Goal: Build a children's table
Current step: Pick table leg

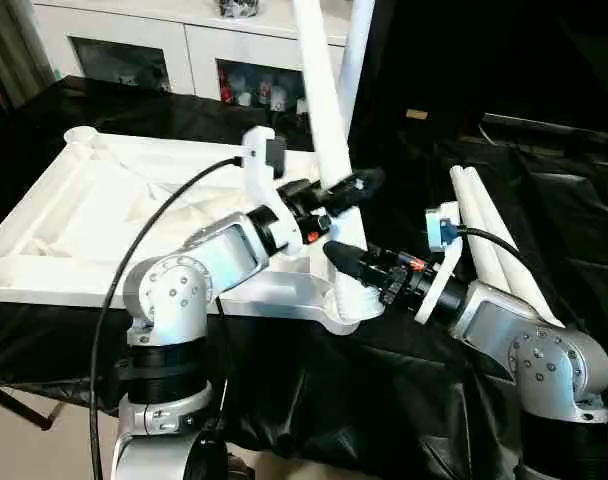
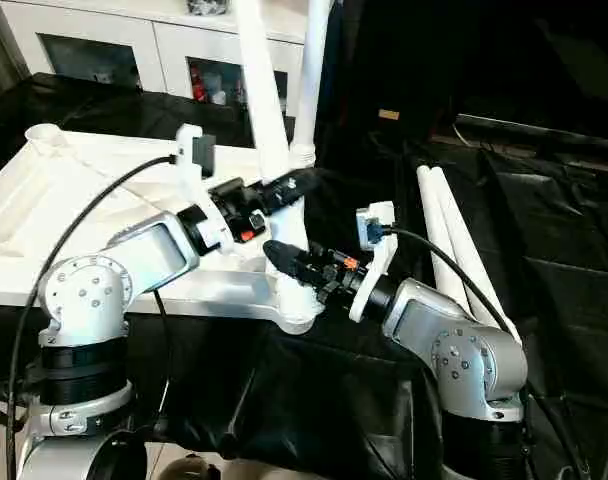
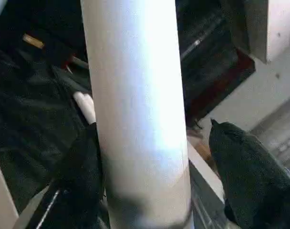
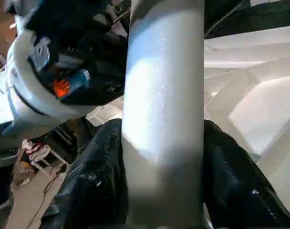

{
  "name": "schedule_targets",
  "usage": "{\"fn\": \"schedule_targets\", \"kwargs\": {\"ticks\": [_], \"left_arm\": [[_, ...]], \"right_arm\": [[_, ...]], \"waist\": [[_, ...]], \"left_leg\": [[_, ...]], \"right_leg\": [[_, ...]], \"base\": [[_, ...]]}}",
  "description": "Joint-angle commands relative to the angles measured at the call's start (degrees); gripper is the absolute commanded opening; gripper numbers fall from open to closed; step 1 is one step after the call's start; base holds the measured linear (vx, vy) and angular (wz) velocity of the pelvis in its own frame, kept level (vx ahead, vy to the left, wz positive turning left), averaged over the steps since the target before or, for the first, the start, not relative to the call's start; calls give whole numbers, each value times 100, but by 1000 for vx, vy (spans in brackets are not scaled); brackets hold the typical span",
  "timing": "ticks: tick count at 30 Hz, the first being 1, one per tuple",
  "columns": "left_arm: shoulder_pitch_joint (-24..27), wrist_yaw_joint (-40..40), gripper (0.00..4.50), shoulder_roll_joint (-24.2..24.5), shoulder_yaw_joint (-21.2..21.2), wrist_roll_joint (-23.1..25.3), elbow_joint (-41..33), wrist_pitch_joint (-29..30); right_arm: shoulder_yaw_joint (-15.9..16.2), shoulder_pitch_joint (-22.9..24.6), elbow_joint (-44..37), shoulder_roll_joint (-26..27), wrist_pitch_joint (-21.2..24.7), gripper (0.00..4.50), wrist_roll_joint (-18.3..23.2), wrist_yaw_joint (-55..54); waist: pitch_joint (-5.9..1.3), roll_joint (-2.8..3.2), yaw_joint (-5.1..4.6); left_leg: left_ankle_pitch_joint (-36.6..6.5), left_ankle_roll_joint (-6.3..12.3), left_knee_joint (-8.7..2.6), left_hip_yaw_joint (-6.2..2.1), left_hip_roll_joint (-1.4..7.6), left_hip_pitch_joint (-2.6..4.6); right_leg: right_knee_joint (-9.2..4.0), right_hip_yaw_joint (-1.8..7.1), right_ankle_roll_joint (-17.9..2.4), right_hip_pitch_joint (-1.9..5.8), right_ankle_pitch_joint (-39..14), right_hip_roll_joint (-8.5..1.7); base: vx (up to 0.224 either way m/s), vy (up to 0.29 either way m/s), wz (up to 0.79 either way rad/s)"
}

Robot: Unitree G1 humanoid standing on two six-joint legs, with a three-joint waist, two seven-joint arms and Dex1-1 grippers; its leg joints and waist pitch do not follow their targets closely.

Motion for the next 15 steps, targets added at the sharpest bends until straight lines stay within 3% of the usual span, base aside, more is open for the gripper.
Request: {"fn": "schedule_targets", "kwargs": {"ticks": [1, 8, 10, 13, 14, 15], "left_arm": [[-129, 168, 320, -83, 70, -72, -11, -67], [-104, 337, 268, -101, 138, -115, 21, -91], [-104, 370, 243, -110, 138, -83, 18, -108], [-139, 449, 241, -40, 57, 99, -9, -189], [-154, 465, 205, 1, 5, 159, -24, -203], [-182, 488, 202, 74, -101, 287, -56, -249]], "right_arm": [[29, -54, -109, -46, 32, 190, 56, -35], [103, -121, -83, -126, 8, 190, 109, -28], [117, -128, -69, -148, -10, 190, 106, -25], [157, -208, -19, -178, -95, 190, 27, -59], [174, -239, 0, -179, -129, 225, -16, -83], [185, -289, 43, -167, -150, 246, -53, -122]], "waist": [[-385, -45, -4], [-382, -40, 6], [-384, -64, 10], [-385, -72, 11], [-386, -75, 9], [-386, -66, 6]], "left_leg": [[-542, -105, -388, -75, 263, 50], [-548, -109, -386, -74, 263, 53], [-500, -101, -382, -74, 260, 46], [-521, -112, -388, -78, 263, 52], [-510, -122, -388, -78, 267, 56], [-521, -140, -391, -80, 271, 64]], "right_leg": [[-468, 307, -567, 287, -501, -499], [-478, 311, -524, 277, -554, -499], [-472, 310, -516, 283, -518, -504], [-475, 305, -493, 283, -580, -505], [-477, 308, -460, 274, -573, -499], [-478, 310, -433, 265, -556, -499]], "base": [[0, 0, 0], [0, 0, 0], [0, 0, 0], [0, 0, 0], [0, 0, 0], [0, 0, 0]]}}
